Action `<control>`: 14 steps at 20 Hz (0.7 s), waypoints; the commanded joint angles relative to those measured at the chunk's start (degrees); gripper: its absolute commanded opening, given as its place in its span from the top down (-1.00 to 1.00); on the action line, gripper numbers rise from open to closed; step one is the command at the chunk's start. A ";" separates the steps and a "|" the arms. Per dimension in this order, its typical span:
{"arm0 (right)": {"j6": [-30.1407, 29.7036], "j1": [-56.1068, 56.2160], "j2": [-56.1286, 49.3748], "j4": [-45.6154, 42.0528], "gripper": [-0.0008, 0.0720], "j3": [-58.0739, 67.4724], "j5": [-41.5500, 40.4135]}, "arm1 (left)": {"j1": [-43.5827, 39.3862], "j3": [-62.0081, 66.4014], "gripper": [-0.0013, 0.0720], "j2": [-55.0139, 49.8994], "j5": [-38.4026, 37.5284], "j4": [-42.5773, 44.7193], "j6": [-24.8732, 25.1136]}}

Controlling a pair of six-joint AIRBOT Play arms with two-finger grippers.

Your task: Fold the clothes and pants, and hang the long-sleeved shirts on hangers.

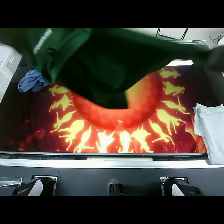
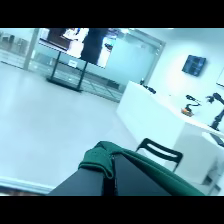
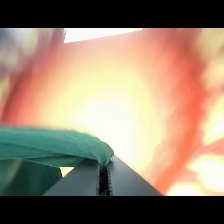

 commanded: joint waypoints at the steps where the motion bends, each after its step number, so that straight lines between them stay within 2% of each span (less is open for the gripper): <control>1: 0.42 -3.08 6.80 -6.25 0.87 5.29 4.28 | 5.60 3.56 0.90 1.53 -13.81 8.85 -11.23; 6: 0.44 -3.08 7.02 -9.60 0.87 5.27 10.71 | 5.77 3.48 0.89 1.55 -20.13 9.44 -10.99; 8: 0.46 -3.08 6.91 -10.47 0.87 4.92 13.42 | 5.73 3.13 0.89 1.49 -27.52 11.52 -9.75; 9: 1.09 -3.08 6.86 -10.47 0.87 3.69 14.32 | 5.73 1.81 0.89 1.53 -32.54 11.67 -6.86; 12: 2.36 -3.08 6.64 -8.46 0.87 -7.43 15.34 | 4.83 -8.85 0.89 1.55 -43.67 11.41 -5.57; 14: 2.36 -3.08 5.62 -5.09 0.87 -19.56 8.46 | 1.53 -20.20 0.89 1.46 -42.25 11.10 -5.62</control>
